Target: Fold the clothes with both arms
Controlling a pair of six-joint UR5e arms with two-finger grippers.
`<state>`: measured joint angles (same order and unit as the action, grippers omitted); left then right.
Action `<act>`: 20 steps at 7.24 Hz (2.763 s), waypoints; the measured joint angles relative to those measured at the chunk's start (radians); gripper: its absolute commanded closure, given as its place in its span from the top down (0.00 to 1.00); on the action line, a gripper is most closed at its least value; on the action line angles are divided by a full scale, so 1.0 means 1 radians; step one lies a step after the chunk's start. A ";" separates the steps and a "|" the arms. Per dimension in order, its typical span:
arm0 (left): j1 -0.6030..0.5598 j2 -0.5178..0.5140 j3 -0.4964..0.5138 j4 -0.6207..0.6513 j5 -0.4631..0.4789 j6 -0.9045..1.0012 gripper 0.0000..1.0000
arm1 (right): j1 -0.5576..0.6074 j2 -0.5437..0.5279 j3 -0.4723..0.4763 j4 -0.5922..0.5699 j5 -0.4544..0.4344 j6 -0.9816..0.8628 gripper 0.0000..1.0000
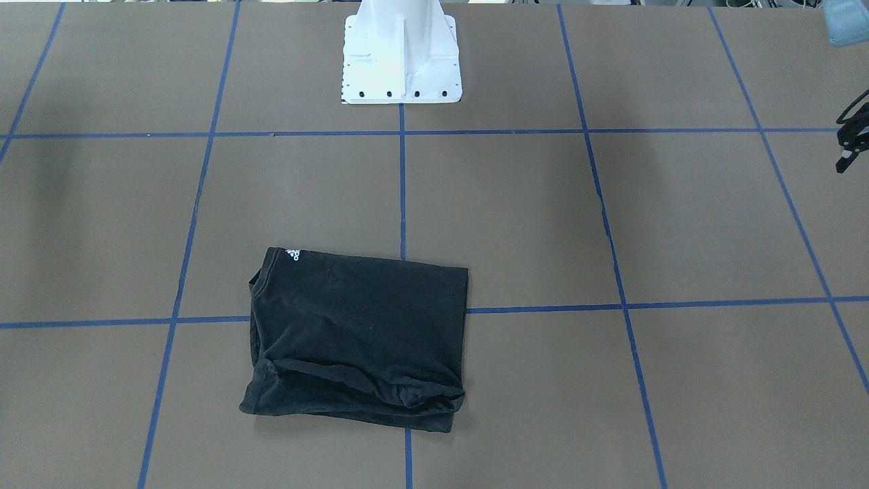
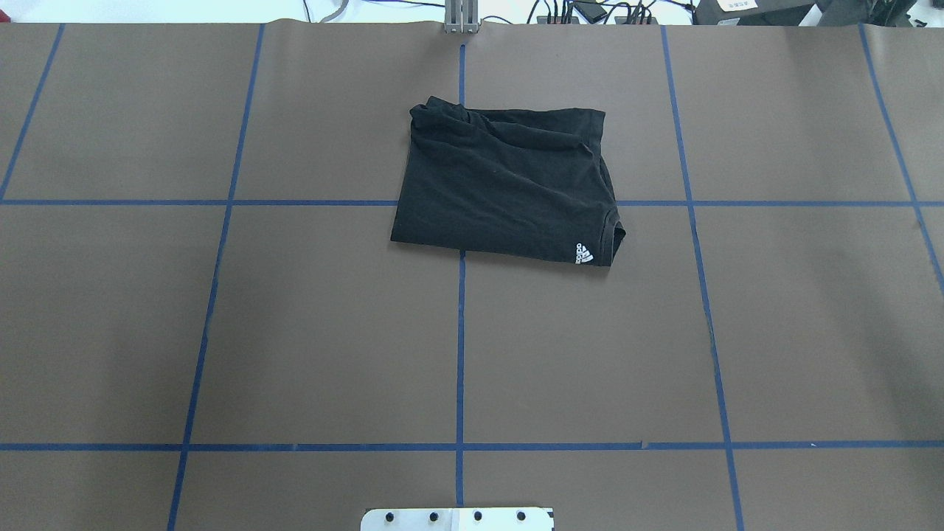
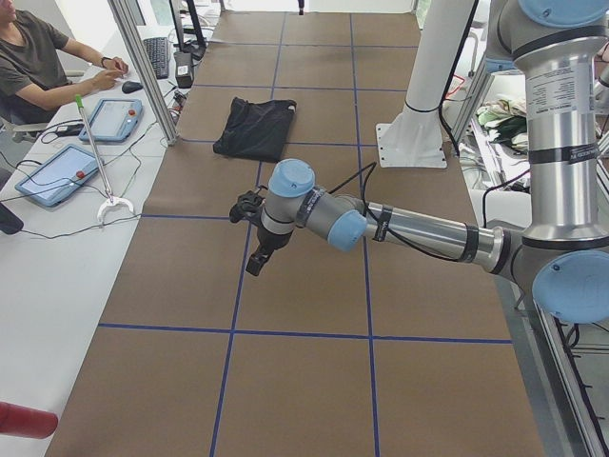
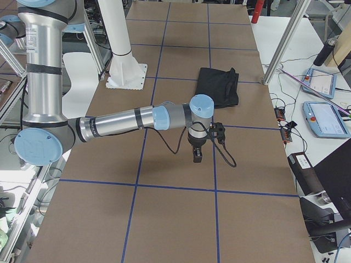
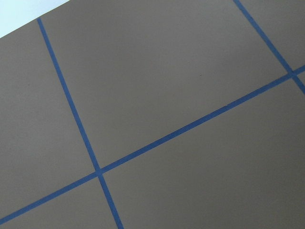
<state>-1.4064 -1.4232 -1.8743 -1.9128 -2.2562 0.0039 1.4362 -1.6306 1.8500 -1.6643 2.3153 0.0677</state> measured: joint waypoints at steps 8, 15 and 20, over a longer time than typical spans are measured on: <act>-0.064 -0.008 0.062 0.054 -0.092 -0.135 0.99 | 0.020 0.011 -0.038 -0.069 0.000 -0.061 1.00; -0.080 0.009 0.040 -0.002 -0.084 -0.048 0.99 | 0.021 0.013 -0.038 -0.067 0.036 -0.070 1.00; -0.076 -0.010 0.071 -0.010 -0.088 -0.049 0.99 | 0.019 0.003 -0.030 -0.065 0.030 -0.068 1.00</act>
<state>-1.4824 -1.4327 -1.8035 -1.9225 -2.3440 -0.0452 1.4557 -1.6273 1.8197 -1.7293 2.3451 -0.0007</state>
